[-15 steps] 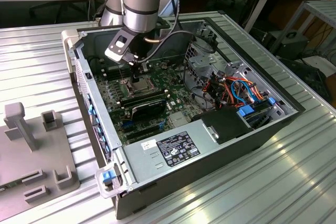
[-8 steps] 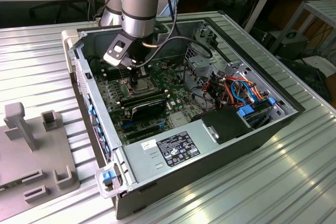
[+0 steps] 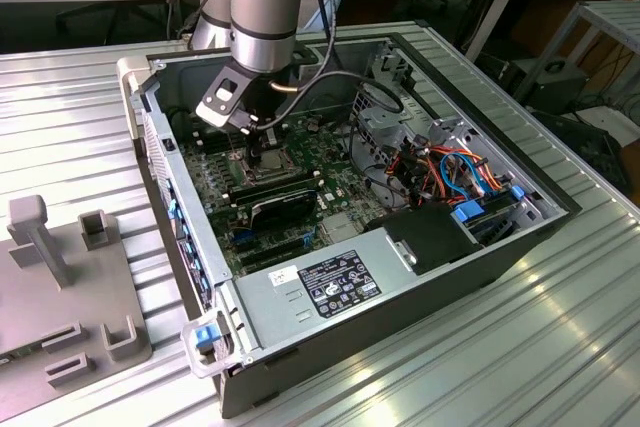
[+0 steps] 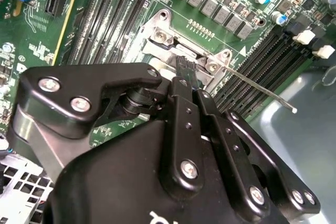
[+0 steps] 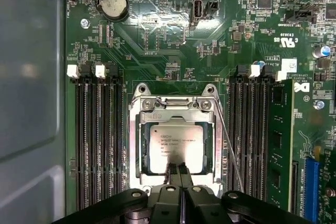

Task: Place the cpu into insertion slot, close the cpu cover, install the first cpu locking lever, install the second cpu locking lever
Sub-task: 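Close the cpu cover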

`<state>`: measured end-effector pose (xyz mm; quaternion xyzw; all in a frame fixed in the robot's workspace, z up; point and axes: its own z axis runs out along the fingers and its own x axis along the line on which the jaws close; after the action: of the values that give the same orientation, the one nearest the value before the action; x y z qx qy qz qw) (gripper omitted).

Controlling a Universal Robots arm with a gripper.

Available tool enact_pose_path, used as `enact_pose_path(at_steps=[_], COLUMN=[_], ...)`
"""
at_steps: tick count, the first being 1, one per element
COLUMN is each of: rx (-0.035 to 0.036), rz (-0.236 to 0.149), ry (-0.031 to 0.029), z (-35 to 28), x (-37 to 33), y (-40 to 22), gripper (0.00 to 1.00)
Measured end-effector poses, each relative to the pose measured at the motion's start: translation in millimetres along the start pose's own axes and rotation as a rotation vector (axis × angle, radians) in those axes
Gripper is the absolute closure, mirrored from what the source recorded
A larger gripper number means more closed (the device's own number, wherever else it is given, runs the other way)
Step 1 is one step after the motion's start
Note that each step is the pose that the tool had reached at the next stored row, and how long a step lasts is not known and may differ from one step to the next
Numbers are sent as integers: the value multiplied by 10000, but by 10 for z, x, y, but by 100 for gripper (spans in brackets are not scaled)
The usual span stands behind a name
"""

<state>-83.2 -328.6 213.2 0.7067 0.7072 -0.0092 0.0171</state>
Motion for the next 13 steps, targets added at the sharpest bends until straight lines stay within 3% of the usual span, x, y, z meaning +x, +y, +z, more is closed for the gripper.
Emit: enact_pose_path(at_steps=[4,6,9,12,13], rx=[0,0,0,11,12], rz=[2,1,-1,0,-1], ry=[0,1,-1,0,-1], z=[-78,-79,-78,-77,-77], x=[-2,-2,-2,-2,-3], y=[3,19,95,230,241], gripper=[89,89,89,89,89])
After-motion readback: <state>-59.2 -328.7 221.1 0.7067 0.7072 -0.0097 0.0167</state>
